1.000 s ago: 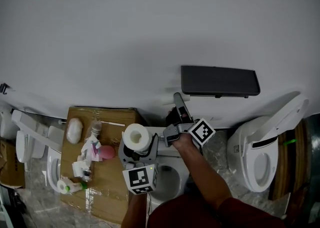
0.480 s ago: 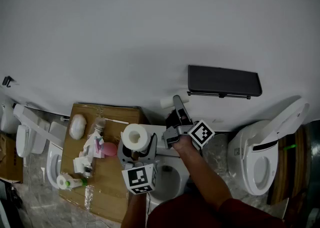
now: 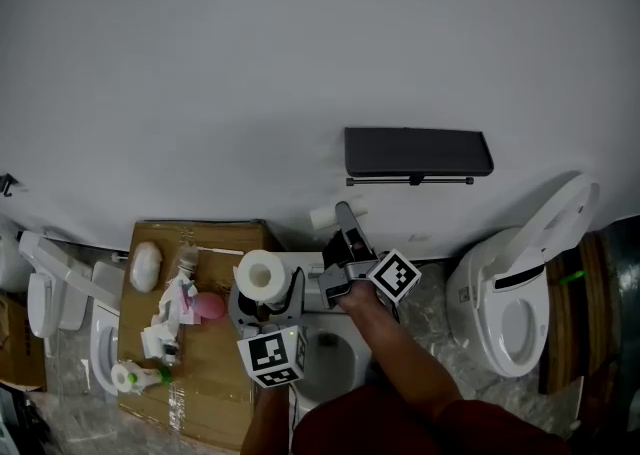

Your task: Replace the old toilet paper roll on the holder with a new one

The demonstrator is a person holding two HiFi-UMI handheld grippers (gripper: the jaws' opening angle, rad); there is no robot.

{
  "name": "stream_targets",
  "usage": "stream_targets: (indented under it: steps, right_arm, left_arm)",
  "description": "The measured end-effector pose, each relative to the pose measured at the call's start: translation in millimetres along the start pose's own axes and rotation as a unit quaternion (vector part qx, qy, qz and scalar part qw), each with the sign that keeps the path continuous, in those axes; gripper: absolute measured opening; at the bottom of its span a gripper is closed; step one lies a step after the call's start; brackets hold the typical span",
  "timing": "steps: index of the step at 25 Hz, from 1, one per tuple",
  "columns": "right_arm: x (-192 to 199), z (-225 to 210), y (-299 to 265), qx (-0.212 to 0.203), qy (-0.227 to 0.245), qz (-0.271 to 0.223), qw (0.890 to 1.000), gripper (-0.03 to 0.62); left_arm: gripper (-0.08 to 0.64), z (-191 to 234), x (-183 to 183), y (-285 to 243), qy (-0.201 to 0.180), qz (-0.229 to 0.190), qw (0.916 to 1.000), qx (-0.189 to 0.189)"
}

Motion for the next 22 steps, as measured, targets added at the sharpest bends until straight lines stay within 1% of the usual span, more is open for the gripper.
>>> stream_targets:
  steps: [11, 14, 18, 22]
  right_arm:
    - [-27.2, 17.6, 67.4, 0.005, 0.000, -0.036, 0.999, 0.193]
    - [-31.5, 22.2, 81.5, 0.009, -0.005, -0.048, 0.999, 0.193]
    - [-38.4, 23.2, 100.6, 0.029, 0.000, -0.073, 0.997, 0.191]
    - [-40.7, 26.9, 106.5, 0.028, -0.001, -0.078, 0.997, 0.190]
  left_arm:
    - [0.434, -44.2, 0.4, 1.5, -0.017, -0.005, 0.9986, 0.049]
    - [0.434, -52.7, -0.6, 2.1, -0.018, -0.007, 0.9982, 0.057]
    - [0.434, -61.2, -1.5, 2.6, -0.022, -0.009, 0.9978, 0.062]
    - [0.434, -67.0, -3.5, 2.8, -0.024, -0.014, 0.9973, 0.068]
Point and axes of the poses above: the fingertips, and each gripper's own axes: y backward along the fingers, z to its left, x out of its underside, the point moved 1 cm from there along y, backward along the fingers, and after that the axes turned 1 degree about z, right-handed, at the moved point
